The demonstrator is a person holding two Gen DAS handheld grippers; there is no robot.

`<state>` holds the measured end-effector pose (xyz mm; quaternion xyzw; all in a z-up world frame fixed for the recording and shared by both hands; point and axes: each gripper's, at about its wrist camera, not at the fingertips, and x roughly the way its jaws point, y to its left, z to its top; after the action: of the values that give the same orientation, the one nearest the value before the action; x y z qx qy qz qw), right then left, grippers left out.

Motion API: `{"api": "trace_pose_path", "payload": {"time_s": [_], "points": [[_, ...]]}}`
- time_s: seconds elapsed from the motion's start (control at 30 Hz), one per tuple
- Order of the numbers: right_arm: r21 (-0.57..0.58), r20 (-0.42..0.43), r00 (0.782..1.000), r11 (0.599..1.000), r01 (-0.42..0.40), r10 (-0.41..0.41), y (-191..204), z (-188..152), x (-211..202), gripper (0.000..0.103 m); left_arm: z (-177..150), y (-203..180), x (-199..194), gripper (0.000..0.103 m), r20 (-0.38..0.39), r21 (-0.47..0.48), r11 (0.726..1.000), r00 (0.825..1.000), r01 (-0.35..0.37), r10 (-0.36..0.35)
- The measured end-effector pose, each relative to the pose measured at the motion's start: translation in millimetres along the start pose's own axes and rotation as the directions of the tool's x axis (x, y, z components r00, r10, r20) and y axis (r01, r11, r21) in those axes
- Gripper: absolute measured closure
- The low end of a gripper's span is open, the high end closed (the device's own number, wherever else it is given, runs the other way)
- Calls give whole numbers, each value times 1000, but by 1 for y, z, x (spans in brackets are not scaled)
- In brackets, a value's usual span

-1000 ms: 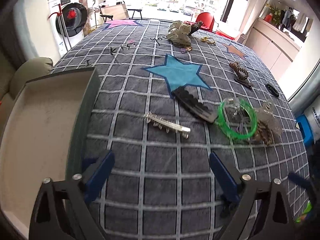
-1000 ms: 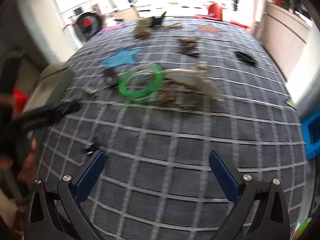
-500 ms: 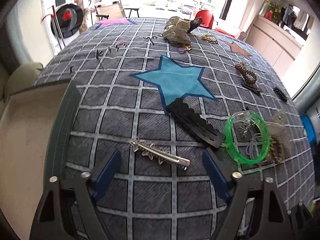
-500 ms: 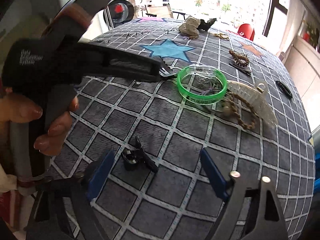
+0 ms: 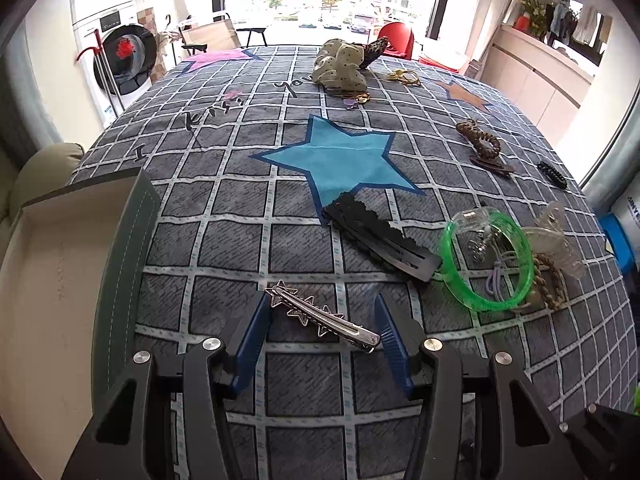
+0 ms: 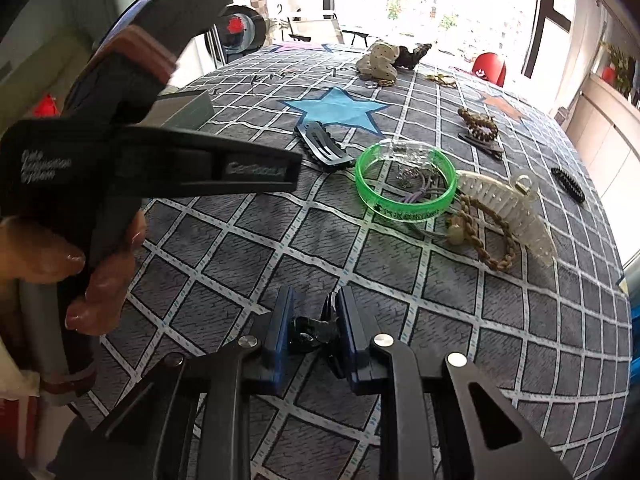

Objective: Organize jewelry
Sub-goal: 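Carry both clips to the beige tray and open both tools to drop them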

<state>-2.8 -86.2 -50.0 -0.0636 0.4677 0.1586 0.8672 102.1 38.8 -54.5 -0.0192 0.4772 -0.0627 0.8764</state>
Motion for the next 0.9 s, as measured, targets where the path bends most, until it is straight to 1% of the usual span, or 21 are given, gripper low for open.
{"api": "trace_pose_path", "payload": {"time_s": [0.13,0.33,0.47,0.6,0.73,0.9], "points": [[63,-6,999,997,-40,40,-16,-3,-5,79,-5,2,-8,47,9,-13,1000,1000,18,-18],[164,-5,996,982,-91,93,-40,-6,-17,79,-13,4,-28,47,25,-24,999,999,35,-34],[193,-5,994,976,-103,106,-46,-5,-24,79,-18,6,-45,47,42,-35,998,998,50,-48],[210,-6,992,970,-119,123,-43,-1,-31,79,-23,12,-70,47,67,-48,997,996,62,-59],[215,-1,990,967,-140,144,-36,8,-38,79,-26,26,-93,47,96,-63,996,994,65,-58],[183,11,984,967,-177,177,-15,32,-45,79,-25,61,-123,47,139,-93,995,990,34,-21]]}}
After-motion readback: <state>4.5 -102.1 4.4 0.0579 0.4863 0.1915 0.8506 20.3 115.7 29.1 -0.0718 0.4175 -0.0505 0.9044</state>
